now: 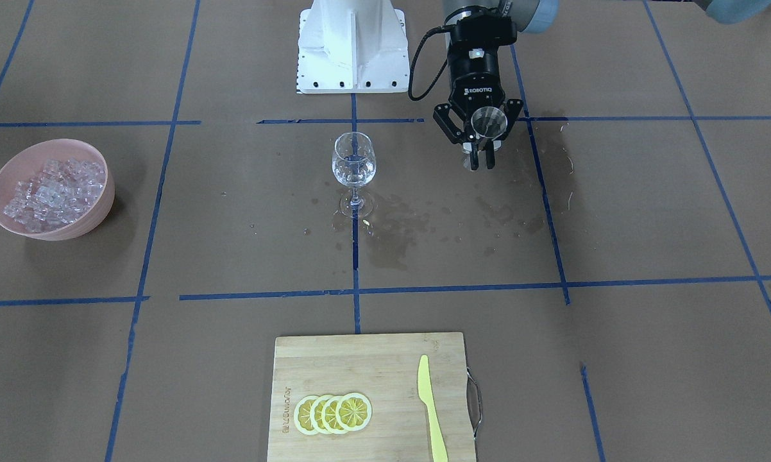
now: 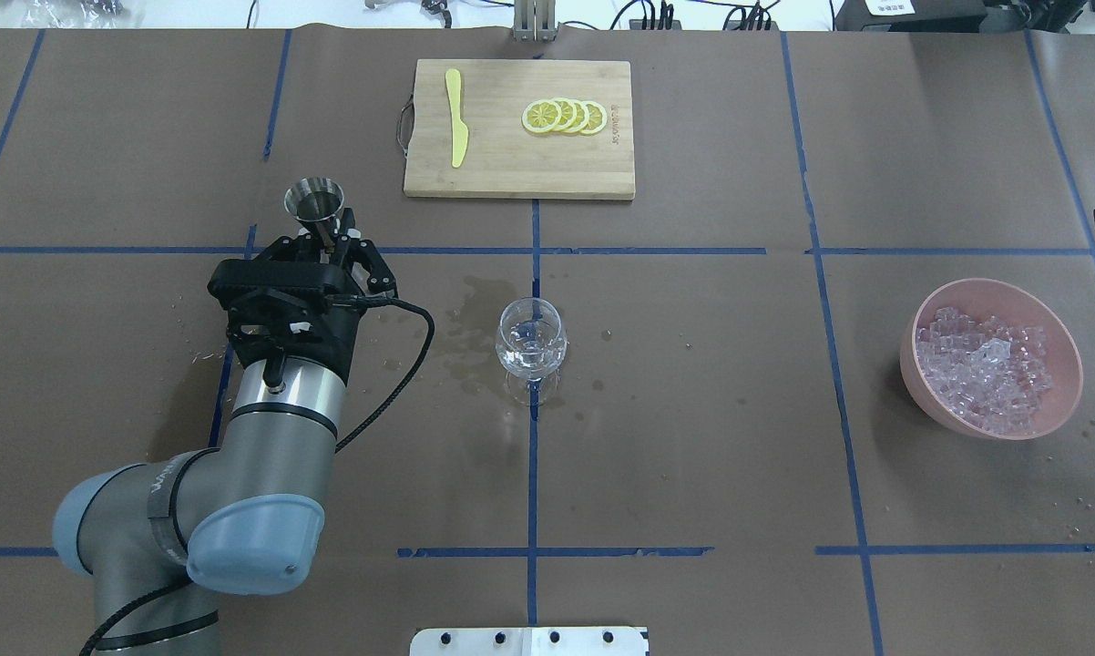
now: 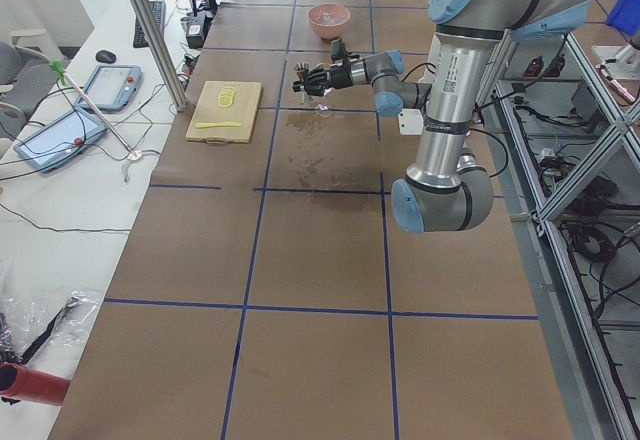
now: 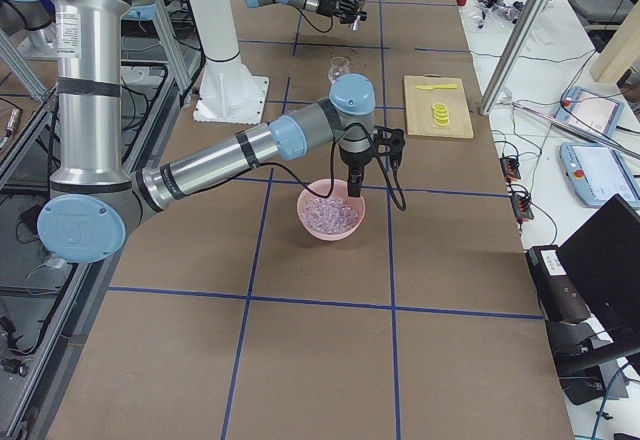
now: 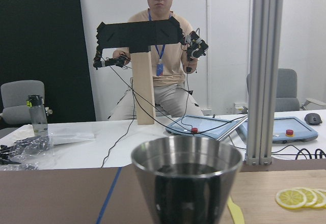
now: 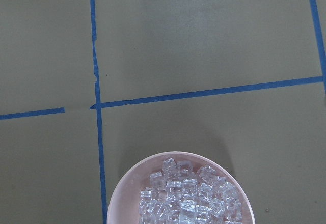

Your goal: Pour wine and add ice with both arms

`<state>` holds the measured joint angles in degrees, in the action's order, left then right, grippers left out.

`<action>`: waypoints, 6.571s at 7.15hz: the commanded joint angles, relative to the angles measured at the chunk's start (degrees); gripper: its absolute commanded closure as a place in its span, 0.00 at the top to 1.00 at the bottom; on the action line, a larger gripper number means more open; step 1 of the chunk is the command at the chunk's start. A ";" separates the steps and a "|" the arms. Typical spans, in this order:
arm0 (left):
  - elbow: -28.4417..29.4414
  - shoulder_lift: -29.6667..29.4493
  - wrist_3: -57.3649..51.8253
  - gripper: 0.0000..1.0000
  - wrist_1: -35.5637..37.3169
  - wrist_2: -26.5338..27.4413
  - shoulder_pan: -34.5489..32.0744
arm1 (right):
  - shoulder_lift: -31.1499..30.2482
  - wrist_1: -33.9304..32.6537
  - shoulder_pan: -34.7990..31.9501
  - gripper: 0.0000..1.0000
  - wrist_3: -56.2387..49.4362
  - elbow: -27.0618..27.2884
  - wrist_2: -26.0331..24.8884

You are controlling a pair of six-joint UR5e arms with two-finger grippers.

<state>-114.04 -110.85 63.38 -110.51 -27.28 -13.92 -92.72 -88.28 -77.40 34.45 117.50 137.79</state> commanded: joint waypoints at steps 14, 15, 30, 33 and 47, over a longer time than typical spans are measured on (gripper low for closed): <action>6.55 -6.84 -21.52 0.00 -12.42 -1.65 3.46 | -0.09 0.13 0.41 1.00 0.00 0.36 -0.42; 7.69 -6.93 -24.06 0.00 -12.89 -0.33 4.60 | -0.09 0.13 0.41 1.00 0.00 0.36 -0.42; 10.33 -8.77 -70.39 0.00 -12.63 8.54 8.12 | -0.09 0.13 0.59 1.00 0.00 0.36 -0.42; 10.16 -8.86 -77.67 0.00 -12.54 9.35 8.03 | -0.09 0.13 0.59 1.00 0.09 0.36 -0.33; 10.51 -11.41 -101.27 0.00 -14.37 11.90 8.03 | -0.09 0.22 0.67 1.00 0.09 0.36 -0.16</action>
<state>-103.63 -122.12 -38.98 -123.63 -15.35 -5.89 -92.81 -88.07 -76.79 34.54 117.86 137.63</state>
